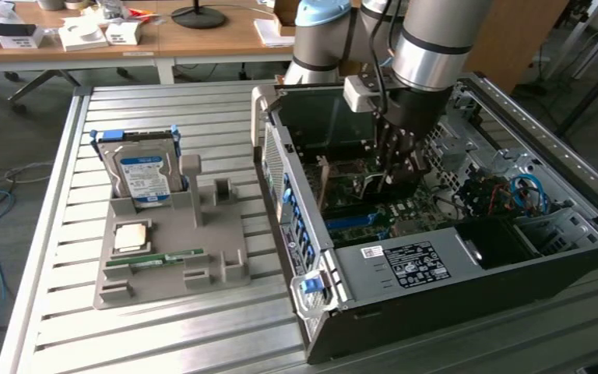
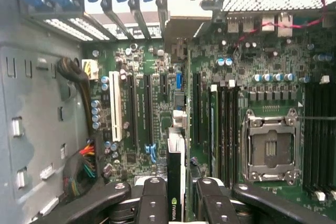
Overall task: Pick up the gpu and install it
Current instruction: 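Insert the gpu into the slot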
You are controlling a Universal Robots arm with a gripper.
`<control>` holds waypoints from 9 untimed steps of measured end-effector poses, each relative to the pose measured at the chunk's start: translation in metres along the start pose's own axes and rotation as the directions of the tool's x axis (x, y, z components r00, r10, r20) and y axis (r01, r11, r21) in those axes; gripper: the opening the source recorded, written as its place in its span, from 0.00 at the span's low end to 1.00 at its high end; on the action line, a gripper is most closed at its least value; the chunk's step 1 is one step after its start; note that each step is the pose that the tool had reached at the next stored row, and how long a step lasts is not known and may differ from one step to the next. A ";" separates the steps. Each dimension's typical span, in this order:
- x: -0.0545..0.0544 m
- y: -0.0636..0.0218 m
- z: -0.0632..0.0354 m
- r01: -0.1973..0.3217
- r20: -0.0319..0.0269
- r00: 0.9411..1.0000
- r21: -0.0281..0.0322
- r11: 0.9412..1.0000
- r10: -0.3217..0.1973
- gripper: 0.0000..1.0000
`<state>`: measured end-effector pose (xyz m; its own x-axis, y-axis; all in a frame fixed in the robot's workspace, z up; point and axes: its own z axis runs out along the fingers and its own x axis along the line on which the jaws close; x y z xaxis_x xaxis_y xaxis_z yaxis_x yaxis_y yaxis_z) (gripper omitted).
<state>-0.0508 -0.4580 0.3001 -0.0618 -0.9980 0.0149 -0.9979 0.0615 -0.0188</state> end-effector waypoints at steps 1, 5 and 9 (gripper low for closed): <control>0.000 0.0012 0.0002 0.000 0.000 1.000 0.000 1.000 0.000 0.26; 0.000 0.0031 0.0035 0.000 0.000 1.000 0.001 1.000 0.000 0.26; 0.000 0.0040 0.0076 0.000 0.000 1.000 0.001 1.000 0.000 0.26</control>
<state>-0.0547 -0.4580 0.2924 -0.0617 -0.9980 0.0150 -0.9979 0.0614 -0.0200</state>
